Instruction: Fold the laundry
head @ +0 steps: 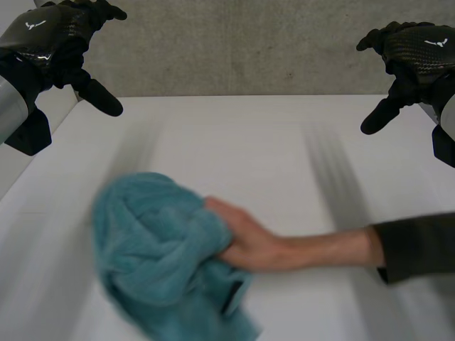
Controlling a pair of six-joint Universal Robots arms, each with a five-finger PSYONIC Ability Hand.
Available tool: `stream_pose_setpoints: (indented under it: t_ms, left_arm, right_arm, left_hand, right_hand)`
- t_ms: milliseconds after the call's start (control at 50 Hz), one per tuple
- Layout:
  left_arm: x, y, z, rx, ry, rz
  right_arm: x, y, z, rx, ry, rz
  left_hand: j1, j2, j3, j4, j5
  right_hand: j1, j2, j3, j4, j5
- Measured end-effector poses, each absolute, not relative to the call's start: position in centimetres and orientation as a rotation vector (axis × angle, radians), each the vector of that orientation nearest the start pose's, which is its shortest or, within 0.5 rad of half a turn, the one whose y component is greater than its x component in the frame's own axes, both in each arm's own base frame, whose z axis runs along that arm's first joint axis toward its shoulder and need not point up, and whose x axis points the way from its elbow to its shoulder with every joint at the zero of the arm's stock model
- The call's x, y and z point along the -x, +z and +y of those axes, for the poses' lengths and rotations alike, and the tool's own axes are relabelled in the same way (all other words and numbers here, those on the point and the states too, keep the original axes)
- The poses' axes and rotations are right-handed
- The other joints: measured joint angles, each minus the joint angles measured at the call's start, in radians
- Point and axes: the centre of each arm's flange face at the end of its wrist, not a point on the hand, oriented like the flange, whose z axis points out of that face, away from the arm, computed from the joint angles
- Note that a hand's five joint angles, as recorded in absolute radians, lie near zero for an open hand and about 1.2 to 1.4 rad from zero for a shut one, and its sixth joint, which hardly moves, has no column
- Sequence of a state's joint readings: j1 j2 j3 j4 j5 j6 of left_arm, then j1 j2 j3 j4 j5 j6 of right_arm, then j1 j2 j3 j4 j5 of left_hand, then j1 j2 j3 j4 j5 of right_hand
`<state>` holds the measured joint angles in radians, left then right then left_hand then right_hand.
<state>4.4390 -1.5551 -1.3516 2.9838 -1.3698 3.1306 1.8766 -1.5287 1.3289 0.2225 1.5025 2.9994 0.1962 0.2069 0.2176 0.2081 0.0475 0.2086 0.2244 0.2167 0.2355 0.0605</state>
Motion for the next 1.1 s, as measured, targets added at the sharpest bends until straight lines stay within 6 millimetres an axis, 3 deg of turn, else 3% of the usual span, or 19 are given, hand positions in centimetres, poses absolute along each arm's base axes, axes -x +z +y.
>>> stream_pose_setpoints:
  t_ms: [500, 640, 820, 980, 1100]
  left_arm:
    - [22.4, 36.8, -25.0, -0.569, -2.523, 2.329]
    - [22.4, 36.8, -25.1, -0.573, -2.516, 2.326]
    - [21.8, 35.8, -25.4, -0.583, -2.409, 2.366]
    - [18.9, 32.9, -25.9, -0.521, -2.108, 2.512]
    - [15.4, 29.3, -25.8, -0.509, -1.734, 2.632]
  right_arm:
    - [-22.6, 34.6, -25.4, 0.563, -2.059, 2.068]
    - [-23.2, 33.9, -25.3, 0.637, -2.026, 2.062]
    - [-26.6, 29.9, -24.4, 0.843, -1.770, 2.042]
    - [-30.7, 26.7, -22.3, 0.838, -1.511, 2.009]
    - [-34.3, 23.9, -20.5, 0.774, -1.260, 1.979]
  left_hand:
    - [0.000, 0.000, 0.000, 0.000, 0.000]
    - [0.000, 0.000, 0.000, 0.000, 0.000]
    - [0.000, 0.000, 0.000, 0.000, 0.000]
    - [0.000, 0.000, 0.000, 0.000, 0.000]
    - [0.000, 0.000, 0.000, 0.000, 0.000]
  right_hand:
    - [0.000, 0.000, 0.000, 0.000, 0.000]
    - [0.000, 0.000, 0.000, 0.000, 0.000]
    - [0.000, 0.000, 0.000, 0.000, 0.000]
    - [0.000, 0.000, 0.000, 0.000, 0.000]
    - [0.000, 0.000, 0.000, 0.000, 0.000]
